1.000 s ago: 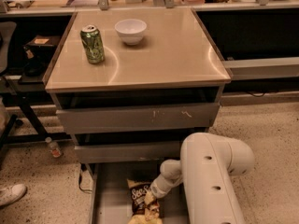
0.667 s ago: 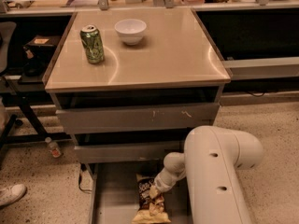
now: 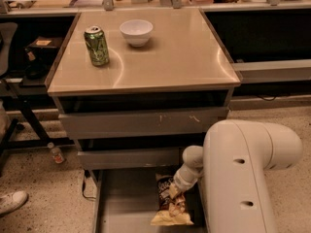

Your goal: Pick brown chip bag from bottom drawer and place on counter

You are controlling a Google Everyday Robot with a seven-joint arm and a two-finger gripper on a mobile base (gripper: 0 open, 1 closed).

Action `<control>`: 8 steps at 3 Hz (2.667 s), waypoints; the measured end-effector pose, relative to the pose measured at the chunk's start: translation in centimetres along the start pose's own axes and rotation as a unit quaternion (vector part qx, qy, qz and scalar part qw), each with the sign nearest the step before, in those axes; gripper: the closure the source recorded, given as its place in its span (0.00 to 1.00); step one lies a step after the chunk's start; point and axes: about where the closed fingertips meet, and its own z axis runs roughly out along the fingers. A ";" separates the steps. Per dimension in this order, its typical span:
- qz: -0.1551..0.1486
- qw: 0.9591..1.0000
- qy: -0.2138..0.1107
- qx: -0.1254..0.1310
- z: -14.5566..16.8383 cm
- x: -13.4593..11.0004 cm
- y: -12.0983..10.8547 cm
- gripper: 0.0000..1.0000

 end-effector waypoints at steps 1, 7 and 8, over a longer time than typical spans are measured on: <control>0.000 1.000 0.001 0.000 0.0 0.0 0.0 1.00; 0.029 0.999 -0.008 0.042 -23.7 8.1 5.4 1.00; 0.020 0.999 -0.028 0.039 -28.7 8.4 6.7 1.00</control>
Offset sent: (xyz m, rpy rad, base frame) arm -0.0233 -0.0338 0.0830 -0.0623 -0.0026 0.0445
